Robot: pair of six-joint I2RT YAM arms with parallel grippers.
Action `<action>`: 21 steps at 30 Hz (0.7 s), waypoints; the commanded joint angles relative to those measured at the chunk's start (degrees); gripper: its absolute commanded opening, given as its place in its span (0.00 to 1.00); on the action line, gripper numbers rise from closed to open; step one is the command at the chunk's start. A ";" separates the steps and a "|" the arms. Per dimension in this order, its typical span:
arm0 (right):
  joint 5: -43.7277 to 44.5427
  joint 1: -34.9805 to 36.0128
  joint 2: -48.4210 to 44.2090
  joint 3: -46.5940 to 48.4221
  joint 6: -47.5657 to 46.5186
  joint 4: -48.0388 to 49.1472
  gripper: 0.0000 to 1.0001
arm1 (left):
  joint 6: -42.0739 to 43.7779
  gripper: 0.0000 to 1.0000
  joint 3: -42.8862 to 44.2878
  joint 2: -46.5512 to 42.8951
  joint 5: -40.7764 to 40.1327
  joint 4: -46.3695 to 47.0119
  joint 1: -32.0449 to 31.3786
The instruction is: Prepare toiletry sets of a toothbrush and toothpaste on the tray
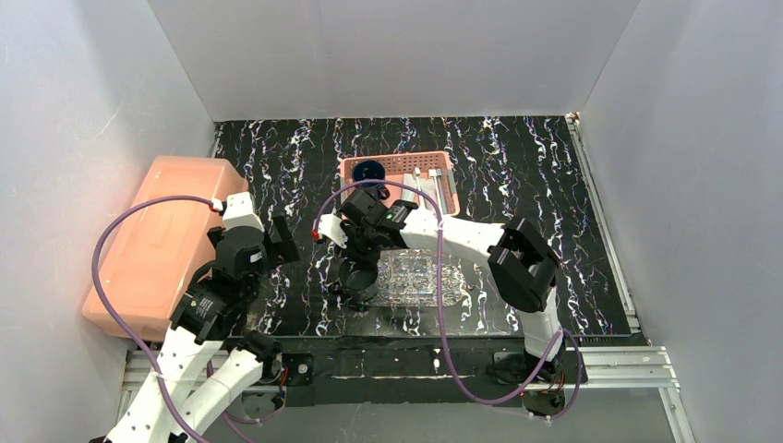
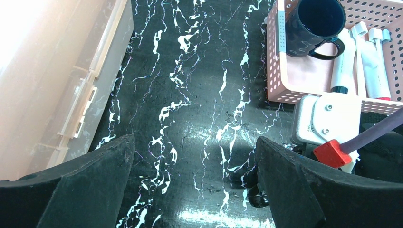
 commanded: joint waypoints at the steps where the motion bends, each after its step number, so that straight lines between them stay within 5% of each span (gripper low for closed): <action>1: -0.75 -0.28 -0.71 0.16 1.06 2.58 0.01 | -0.20 0.98 -0.41 0.05 -0.64 -0.52 0.41; 21: 0.05 -1.67 -1.66 -0.31 2.16 1.98 0.01 | -0.20 0.98 -0.35 1.13 -0.05 -0.35 0.53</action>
